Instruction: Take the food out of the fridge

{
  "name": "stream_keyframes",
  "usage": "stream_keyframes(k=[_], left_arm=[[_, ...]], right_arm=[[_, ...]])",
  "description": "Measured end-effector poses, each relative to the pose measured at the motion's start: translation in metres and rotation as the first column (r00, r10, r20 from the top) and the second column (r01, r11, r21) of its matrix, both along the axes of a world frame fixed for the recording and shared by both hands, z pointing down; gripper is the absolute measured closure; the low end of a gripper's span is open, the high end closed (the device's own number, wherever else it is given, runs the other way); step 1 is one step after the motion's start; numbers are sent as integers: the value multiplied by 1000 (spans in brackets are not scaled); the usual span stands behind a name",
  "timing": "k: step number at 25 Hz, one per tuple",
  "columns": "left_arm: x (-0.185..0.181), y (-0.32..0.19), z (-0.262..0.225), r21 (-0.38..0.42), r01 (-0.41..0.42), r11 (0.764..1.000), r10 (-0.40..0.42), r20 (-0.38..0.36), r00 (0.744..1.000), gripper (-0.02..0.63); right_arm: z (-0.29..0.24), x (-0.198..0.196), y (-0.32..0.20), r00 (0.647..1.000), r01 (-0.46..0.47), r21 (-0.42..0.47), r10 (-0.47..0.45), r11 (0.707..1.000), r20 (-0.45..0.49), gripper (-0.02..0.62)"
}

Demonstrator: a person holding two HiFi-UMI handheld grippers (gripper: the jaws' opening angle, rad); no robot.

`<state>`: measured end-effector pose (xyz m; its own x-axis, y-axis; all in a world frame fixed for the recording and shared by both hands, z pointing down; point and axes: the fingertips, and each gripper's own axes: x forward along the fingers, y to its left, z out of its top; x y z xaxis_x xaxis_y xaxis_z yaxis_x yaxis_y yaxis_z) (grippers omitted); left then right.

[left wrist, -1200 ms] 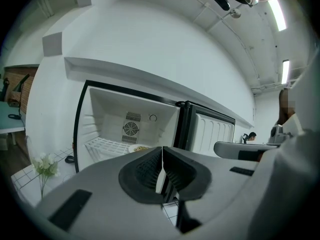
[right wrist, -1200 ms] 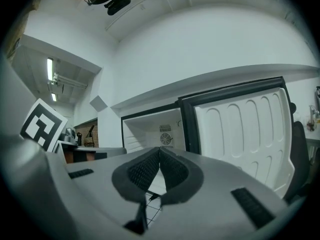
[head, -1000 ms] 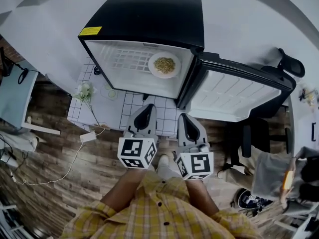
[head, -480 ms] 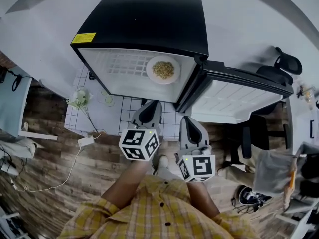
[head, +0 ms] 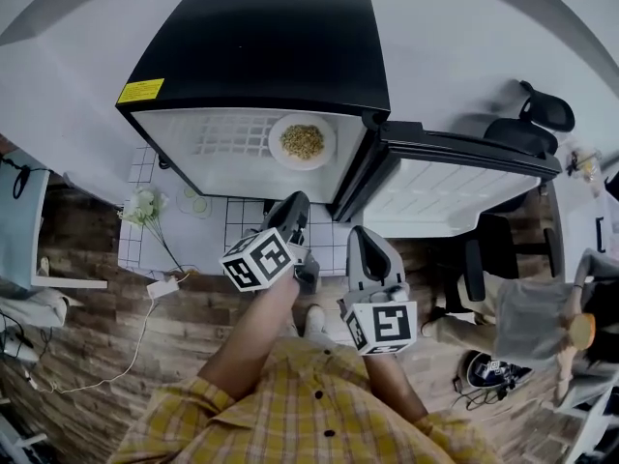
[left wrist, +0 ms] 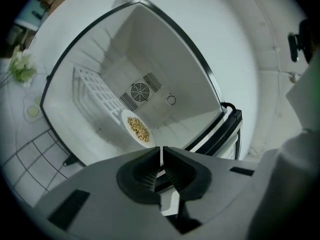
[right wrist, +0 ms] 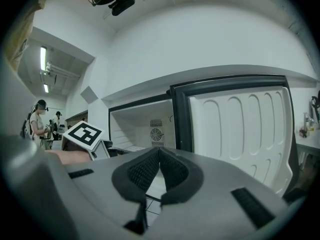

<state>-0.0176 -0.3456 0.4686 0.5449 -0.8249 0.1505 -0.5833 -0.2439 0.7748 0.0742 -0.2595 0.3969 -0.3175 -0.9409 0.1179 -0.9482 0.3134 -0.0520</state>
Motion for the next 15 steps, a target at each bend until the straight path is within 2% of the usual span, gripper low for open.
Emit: stream_keyframes(k=[4, 7, 10, 13, 15], left_arm=[[3, -14, 0, -53, 22, 998, -32, -204, 979, 593], [0, -23, 5, -95, 41, 995, -70, -320, 945, 527], [-6, -32, 14, -138, 69, 988, -118, -387, 915, 514], [-10, -42, 22, -165, 71, 984, -133, -403, 905, 469], [-13, -51, 27, -188, 77, 979, -152, -427, 891, 466]], right_arm=[[1, 4, -4, 1000, -14, 0, 14, 1000, -1, 588], [4, 5, -9, 1000, -13, -6, 13, 1000, 3, 588], [6, 5, -13, 1000, -14, -9, 14, 1000, 5, 588], [8, 3, -16, 1000, -12, -11, 12, 1000, 4, 588], [8, 1, -18, 1000, -13, -12, 13, 1000, 0, 588]])
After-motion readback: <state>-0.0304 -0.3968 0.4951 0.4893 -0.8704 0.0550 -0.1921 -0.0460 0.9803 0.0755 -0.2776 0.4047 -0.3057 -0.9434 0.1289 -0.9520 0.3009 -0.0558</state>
